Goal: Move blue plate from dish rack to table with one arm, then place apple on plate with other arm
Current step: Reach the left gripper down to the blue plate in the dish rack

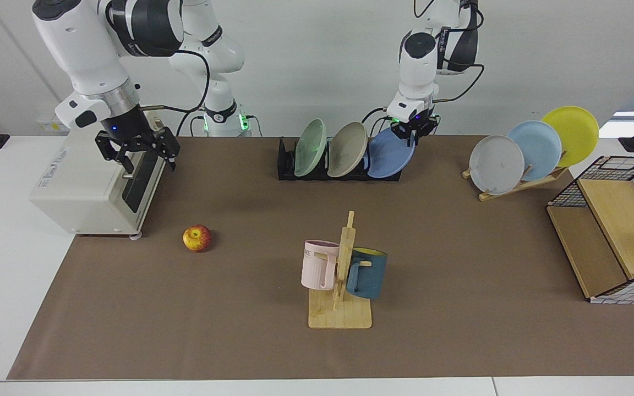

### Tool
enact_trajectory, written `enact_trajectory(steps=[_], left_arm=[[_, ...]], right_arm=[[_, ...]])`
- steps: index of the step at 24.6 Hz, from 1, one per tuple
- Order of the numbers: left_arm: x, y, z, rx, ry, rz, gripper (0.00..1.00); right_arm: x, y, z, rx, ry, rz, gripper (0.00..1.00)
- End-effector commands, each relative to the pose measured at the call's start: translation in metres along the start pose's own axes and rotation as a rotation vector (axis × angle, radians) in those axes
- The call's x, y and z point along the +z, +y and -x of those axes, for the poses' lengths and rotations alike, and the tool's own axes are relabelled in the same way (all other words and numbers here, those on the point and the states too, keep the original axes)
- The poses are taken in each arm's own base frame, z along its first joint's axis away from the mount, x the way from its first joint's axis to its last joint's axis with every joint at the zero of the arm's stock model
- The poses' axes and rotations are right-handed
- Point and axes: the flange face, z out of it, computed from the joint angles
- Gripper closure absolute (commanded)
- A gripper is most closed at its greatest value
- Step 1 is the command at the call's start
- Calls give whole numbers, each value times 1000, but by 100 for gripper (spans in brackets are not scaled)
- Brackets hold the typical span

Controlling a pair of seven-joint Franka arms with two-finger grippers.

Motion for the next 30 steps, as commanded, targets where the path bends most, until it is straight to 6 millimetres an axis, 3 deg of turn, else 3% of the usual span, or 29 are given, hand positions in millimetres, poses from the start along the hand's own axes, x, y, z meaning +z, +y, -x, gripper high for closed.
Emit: enact_trajectory(steps=[1, 13, 25, 28, 30], left_arm=[[5, -6, -1, 18, -18, 20, 100], [-20, 38, 18, -20, 53, -256, 100], [-77, 39, 16, -58, 61, -290, 100], [-94, 26, 3, -88, 78, -264, 100], [-100, 10, -16, -111, 79, -253, 100]], right_arm=[[-1, 0, 3, 17, -2, 3, 0], [-1, 0, 3, 17, -1, 3, 0], [-1, 0, 3, 17, -2, 3, 0], [-1, 0, 3, 19, -1, 3, 0], [-1, 0, 3, 17, -1, 3, 0]])
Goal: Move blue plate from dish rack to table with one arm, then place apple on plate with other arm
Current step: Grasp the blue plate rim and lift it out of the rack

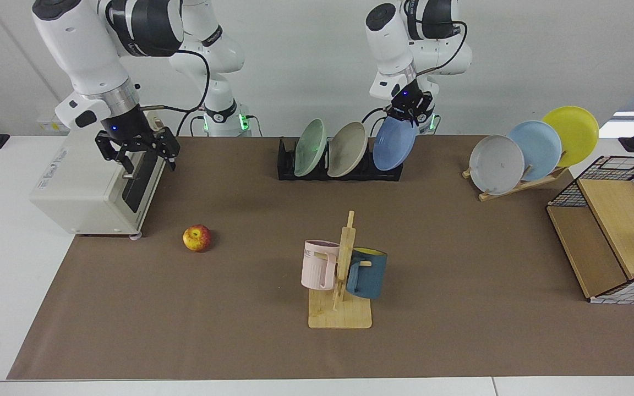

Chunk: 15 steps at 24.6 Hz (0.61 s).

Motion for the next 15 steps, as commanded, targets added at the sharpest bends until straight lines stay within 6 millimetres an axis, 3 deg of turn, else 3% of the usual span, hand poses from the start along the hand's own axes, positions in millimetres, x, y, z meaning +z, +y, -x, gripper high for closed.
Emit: enact_trajectory(steps=[1, 7, 9, 15], left_arm=[[-11, -39, -46, -60, 1, 1, 100], [-3, -77, -149, -175, 6, 165, 100], [-4, -74, -160, -226, -34, 294, 100], [3, -53, -164, -292, -77, 505, 100]], right_arm=[[-1, 0, 3, 17, -1, 3, 0], [-1, 2, 5, 11, -12, 18, 0], [2, 0, 4, 7, -6, 18, 0], [12, -2, -5, 11, 8, 20, 0]])
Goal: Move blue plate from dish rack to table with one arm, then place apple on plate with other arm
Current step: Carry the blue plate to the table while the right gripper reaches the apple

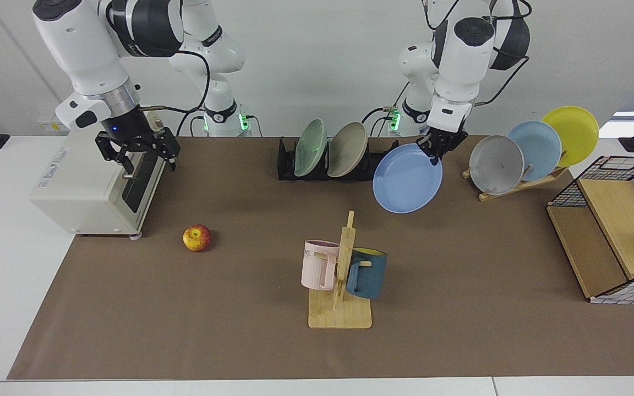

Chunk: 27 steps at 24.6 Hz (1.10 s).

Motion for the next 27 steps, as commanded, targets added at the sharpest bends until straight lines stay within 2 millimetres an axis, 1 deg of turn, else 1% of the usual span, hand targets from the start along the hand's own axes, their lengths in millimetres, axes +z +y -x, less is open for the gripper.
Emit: enact_trajectory(steps=[1, 2, 3, 5, 6, 7, 9, 11, 13, 15, 16, 18, 20, 23, 26, 27], left_arm=[[9, 27, 2, -35, -32, 123, 100], [18, 36, 5, -37, -41, 144, 100], [23, 42, 9, -42, -46, 168, 100], [32, 44, 12, -62, -66, 208, 100], [39, 50, 15, -66, -68, 232, 100], [51, 56, 17, -73, -73, 247, 100], [81, 79, 28, -70, -88, 256, 100], [112, 104, 35, -104, -88, 282, 100], [131, 123, 39, -136, -78, 309, 100], [138, 134, 45, -147, -77, 320, 100], [139, 136, 46, -148, -73, 325, 100], [150, 139, 48, -155, -69, 334, 100], [153, 141, 47, -172, -52, 351, 100], [159, 138, 46, -164, -55, 347, 100], [167, 132, 53, -153, -63, 325, 100], [170, 129, 54, -149, -66, 319, 100]], right_arm=[[13, -7, -5, 8, 2, 20, 0], [19, -14, -7, 8, -6, 21, 0], [27, -20, -11, 9, -11, 19, 0], [37, -26, -18, 18, 1, 20, 0], [51, -32, -22, 24, -8, 20, 0], [65, -36, -27, 32, -19, 21, 0], [84, -41, -35, 37, -20, 22, 0], [109, -45, -42, 38, -31, 23, 0], [132, -48, -46, 34, -36, 25, 0], [153, -47, -43, 35, -29, 25, 0], [163, -46, -41, 33, -25, 26, 0], [182, -45, -37, 26, -11, 31, 0], [195, -41, -35, 19, -16, 45, 0], [207, -36, -34, 15, -34, 53, 0], [219, -28, -31, -18, -50, 55, 0], [225, -24, -29, -23, -46, 56, 0]])
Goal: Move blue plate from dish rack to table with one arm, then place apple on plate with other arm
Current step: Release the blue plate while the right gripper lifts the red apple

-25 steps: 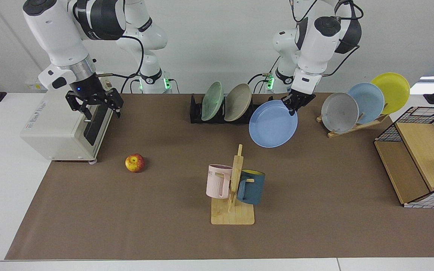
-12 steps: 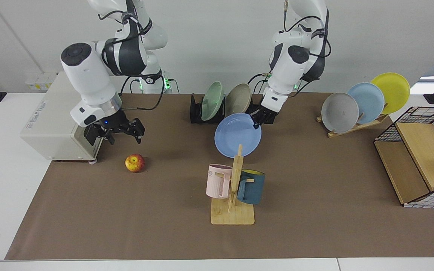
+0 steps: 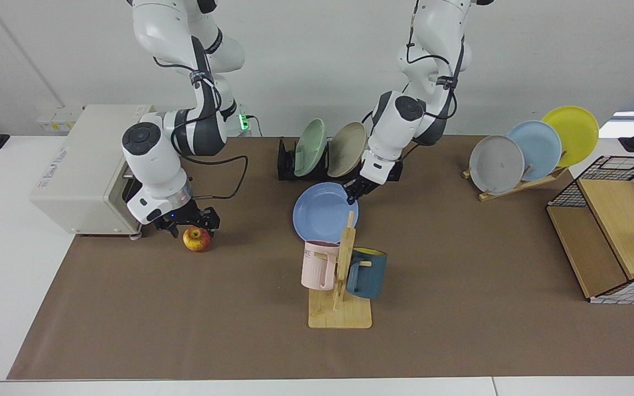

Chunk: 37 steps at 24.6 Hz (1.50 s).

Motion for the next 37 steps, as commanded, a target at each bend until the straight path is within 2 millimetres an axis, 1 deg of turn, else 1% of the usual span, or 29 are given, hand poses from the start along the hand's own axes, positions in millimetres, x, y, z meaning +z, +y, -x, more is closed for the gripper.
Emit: enact_trajectory(steps=[1, 3, 5, 6, 7, 8, 9, 10, 11, 12, 14, 15, 16, 17, 18, 19, 20, 22, 23, 24, 25, 26, 28, 30, 32, 35, 37], left_arm=[[4, -15, 4, 21, 12, -17, 100], [4, -17, 2, 24, 12, -18, 100], [5, -16, 3, 8, 14, -16, 83], [5, -17, 2, 6, 14, -15, 71], [5, -17, 2, 8, 15, -14, 56], [5, -17, 1, 20, 15, -14, 35], [5, -18, 0, 21, 15, -16, 17], [5, -19, -2, 22, 18, -18, 8], [4, -19, -4, 29, 24, -23, 2], [3, -22, -7, 37, 30, -34, 1], [0, -32, -24, 38, 48, -60, 1], [-4, -34, -32, 39, 50, -73, 1], [-8, -33, -37, 45, 43, -94, 1], [-7, -32, -40, 62, 23, -131, 1], [-13, -32, -46, 76, 19, -165, 1], [-21, -33, -55, 90, 21, -202, 1], [-28, -36, -63, 95, 24, -235, 1], [-41, -39, -70, 111, 31, -286, 1], [-50, -43, -75, 110, 39, -304, 1], [-59, -47, -81, 108, 45, -323, 1], [-73, -52, -88, 108, 52, -342, 1], [-88, -52, -93, 105, 62, -356, 1], [-112, -53, -98, 127, 68, -390, 1], [-144, -65, -106, 158, 72, -414, 1], [-177, -79, -117, 195, 61, -425, 1], [-216, -95, -132, 249, 36, -437, 1], [-232, -110, -144, 252, 34, -436, 1]], right_arm=[[20, 16, 5, -33, 19, 16, 0], [33, 22, 8, -24, 12, 17, 0], [45, 22, 10, -26, -2, 18, 0], [50, 22, 10, -26, -10, 18, 0], [54, 22, 10, -26, -18, 18, 0], [58, 22, 11, -26, -24, 19, 0], [63, 21, 11, -28, -30, 19, 0], [66, 21, 11, -28, -33, 19, 0], [69, 21, 11, -28, -37, 19, 0], [72, 20, 12, -28, -44, 19, 0], [80, 20, 14, -28, -56, 20, 0], [83, 19, 15, -28, -63, 20, 1], [83, 19, 15, -28, -64, 20, 5], [84, 19, 16, -28, -65, 20, 16], [85, 20, 16, -26, -67, 20, 28], [86, 20, 17, -26, -70, 20, 46], [86, 19, 18, -23, -71, 20, 60], [88, 14, 19, -26, -74, 20, 86], [87, 14, 18, -26, -73, 21, 95], [87, 13, 17, -28, -73, 21, 100], [85, 12, 16, -29, -66, 21, 100], [79, 10, 13, -32, -60, 20, 100], [62, 7, 9, -38, -48, 19, 100], [44, -5, 7, -56, -43, 19, 100], [24, -9, 3, -60, -36, 18, 100], [-3, -31, 0, -84, -38, 18, 100], [-15, -49, 2, -67, -48, 20, 100]])
